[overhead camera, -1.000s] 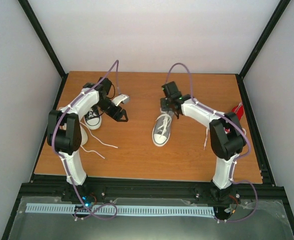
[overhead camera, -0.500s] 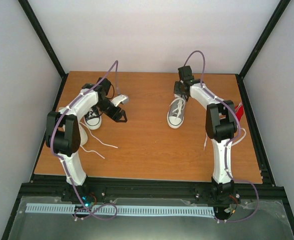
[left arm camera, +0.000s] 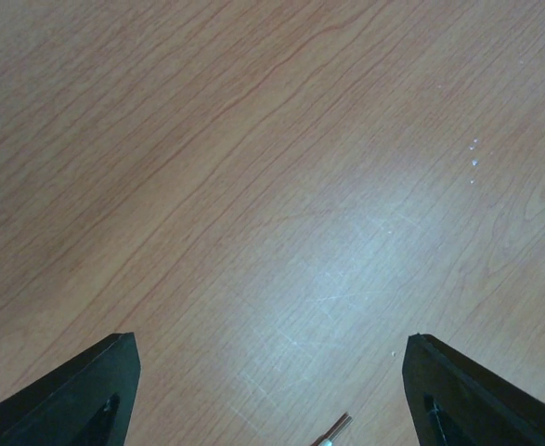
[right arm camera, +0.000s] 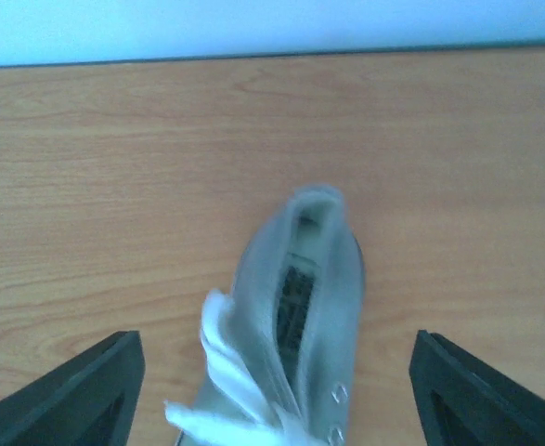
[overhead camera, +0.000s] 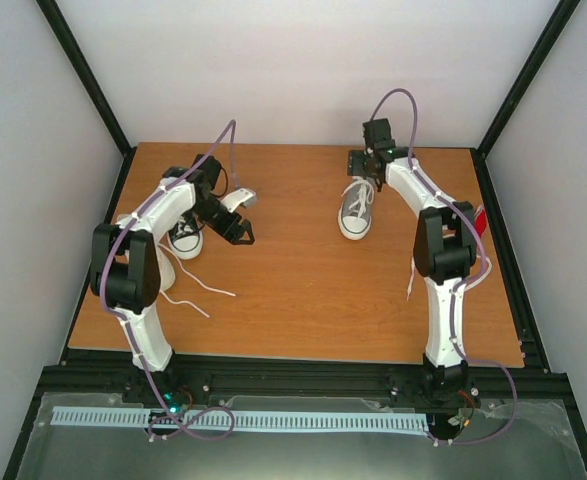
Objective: Tie the shoes
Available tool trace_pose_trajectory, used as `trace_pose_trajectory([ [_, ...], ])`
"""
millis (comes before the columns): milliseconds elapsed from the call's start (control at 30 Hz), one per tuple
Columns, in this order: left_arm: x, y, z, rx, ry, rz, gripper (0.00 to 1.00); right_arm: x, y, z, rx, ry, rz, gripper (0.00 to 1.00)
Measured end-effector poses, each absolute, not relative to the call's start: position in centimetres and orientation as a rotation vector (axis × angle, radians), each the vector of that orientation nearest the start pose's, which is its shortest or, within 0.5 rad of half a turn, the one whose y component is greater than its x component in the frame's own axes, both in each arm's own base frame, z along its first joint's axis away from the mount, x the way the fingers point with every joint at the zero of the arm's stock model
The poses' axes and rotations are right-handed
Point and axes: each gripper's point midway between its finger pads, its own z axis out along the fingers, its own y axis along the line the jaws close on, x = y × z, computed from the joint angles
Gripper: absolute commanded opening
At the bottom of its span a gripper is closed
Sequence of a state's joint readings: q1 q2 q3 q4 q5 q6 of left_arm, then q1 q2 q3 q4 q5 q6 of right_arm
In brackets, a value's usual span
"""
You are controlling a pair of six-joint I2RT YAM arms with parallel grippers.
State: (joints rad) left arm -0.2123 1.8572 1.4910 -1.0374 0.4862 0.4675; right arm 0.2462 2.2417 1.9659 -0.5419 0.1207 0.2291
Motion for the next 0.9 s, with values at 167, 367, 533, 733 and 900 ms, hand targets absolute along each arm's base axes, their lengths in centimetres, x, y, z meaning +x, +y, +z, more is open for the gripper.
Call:
trace_pose_trajectory([
  [167, 35.9, -15.8, 12.2, 1.001, 2.625, -0.641, 0.97, 54.5, 10.0, 15.7, 0.056, 2.38, 0.089, 1.0],
  [367, 36.2, -15.6, 13.3, 0.982, 2.58, -0.596, 1.0, 47.5, 6.1, 24.0, 0.117, 2.177, 0.149, 1.0],
  [533, 36.4, -14.2, 14.5, 0.897, 2.533, -0.51, 1.0, 40.8, 2.2, 26.7, 0.187, 2.029, 0.18, 1.0],
  [733, 37.8, -8.3, 16.0, 0.605, 2.48, -0.392, 1.0, 35.3, 1.5, 21.1, 0.214, 2.099, 0.197, 1.0],
  [900, 35.8, -2.8, 14.3, 0.363, 2.44, -0.252, 1.0, 30.8, 1.5, 18.7, 0.217, 2.061, 0.218, 1.0],
])
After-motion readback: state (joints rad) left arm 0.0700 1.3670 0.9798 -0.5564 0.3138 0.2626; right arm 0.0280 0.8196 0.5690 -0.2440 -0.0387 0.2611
